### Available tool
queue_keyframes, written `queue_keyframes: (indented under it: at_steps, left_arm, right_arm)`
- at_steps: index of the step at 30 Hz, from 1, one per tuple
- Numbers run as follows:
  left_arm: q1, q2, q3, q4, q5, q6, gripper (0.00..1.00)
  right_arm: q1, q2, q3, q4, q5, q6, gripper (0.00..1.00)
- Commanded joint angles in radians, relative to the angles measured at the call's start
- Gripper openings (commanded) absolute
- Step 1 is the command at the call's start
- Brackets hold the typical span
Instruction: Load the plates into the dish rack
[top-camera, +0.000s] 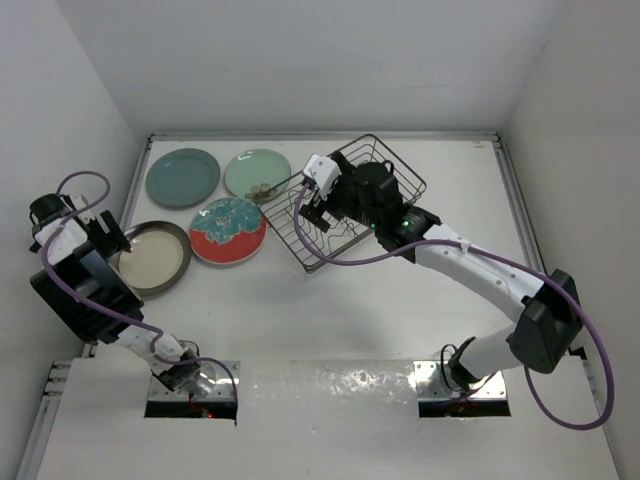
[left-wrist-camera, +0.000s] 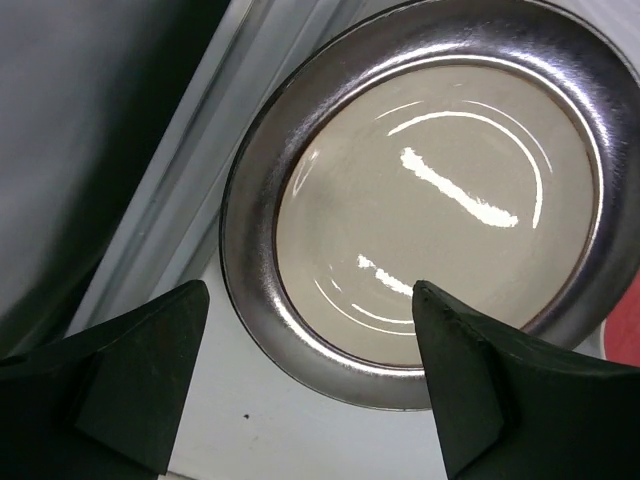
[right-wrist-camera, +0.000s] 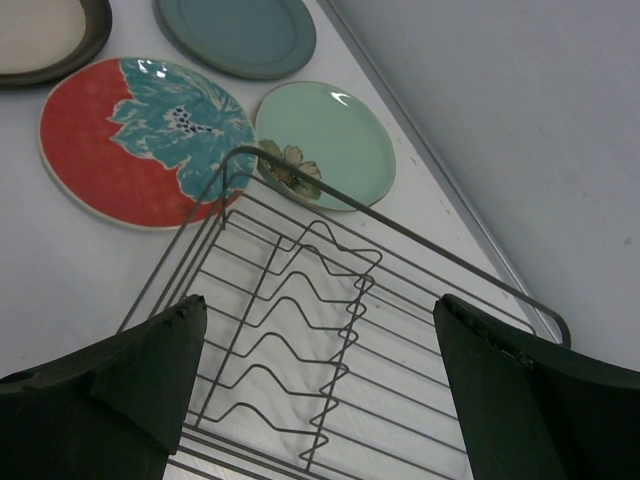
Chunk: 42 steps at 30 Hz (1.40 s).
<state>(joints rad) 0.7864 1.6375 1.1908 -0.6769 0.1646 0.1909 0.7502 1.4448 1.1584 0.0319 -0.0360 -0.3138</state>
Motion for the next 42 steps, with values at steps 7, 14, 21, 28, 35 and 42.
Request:
queue_keyframes:
  at_steps: [7,14,21,28,35,42]
  left_arm:
    - [0.132,-0.053,-0.109,0.221,-0.002,-0.11,0.71]
    - [0.148,0.013,-0.174,0.269,0.213,-0.059,0.73]
    - [0.168,0.084,-0.191,0.286,0.274,-0.074,0.63]
    - [0.201,0.137,-0.177,0.272,0.368,-0.034,0.57]
    - [0.201,0.194,-0.18,0.277,0.47,-0.007,0.57]
    - [0.203,0.225,-0.155,0.26,0.421,0.008,0.0]
  right_arm:
    - [0.029,-0.009,0.049,0.062,-0.081,0.054,0.93]
    - [0.047,-0.035,0.032,0.072,-0.085,0.064,0.92]
    - [0.064,-0.06,0.027,0.074,-0.088,0.064,0.93]
    - [0.106,-0.103,0.046,0.111,-0.12,0.056,0.93]
    - [0.127,-0.1,0.083,0.123,-0.143,0.038,0.93]
    - [0.149,-0.106,0.112,0.126,-0.162,0.024,0.94]
